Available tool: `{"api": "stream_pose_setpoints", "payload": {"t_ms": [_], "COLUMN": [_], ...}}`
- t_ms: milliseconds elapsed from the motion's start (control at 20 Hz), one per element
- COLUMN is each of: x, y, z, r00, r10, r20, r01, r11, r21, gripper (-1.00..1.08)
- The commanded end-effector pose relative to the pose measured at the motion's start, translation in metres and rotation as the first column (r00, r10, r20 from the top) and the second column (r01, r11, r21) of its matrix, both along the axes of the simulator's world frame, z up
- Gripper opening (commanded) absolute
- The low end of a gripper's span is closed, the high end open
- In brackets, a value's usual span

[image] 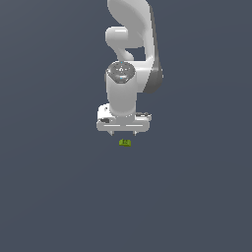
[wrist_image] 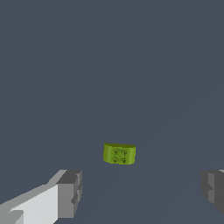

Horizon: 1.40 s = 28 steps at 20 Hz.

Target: Pick up the object and move it to a goal position.

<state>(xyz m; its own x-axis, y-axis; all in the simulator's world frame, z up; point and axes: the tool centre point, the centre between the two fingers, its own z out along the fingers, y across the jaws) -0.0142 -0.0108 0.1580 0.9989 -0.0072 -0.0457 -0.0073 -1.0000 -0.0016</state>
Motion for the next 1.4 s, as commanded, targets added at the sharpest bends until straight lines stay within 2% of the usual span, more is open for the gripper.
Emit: {"api": "stream_pose_setpoints", "payload": {"t_ms": [0,850,1350], "x": [0.0,0.0,-0.004], "y": [0.0,-0.005,-0.007], "z": [0.0,0.003,-0.01], "r00": [1.0,0.998,0.978], "r10": [0.0,0.058,0.207], "r20": [0.0,-0.008,-0.011], "r01": [0.0,-0.058,-0.207], "r11": [1.0,0.998,0.978], "r21": [0.0,-0.015,-0.017], "gripper": [1.0,1.0,1.0]}}
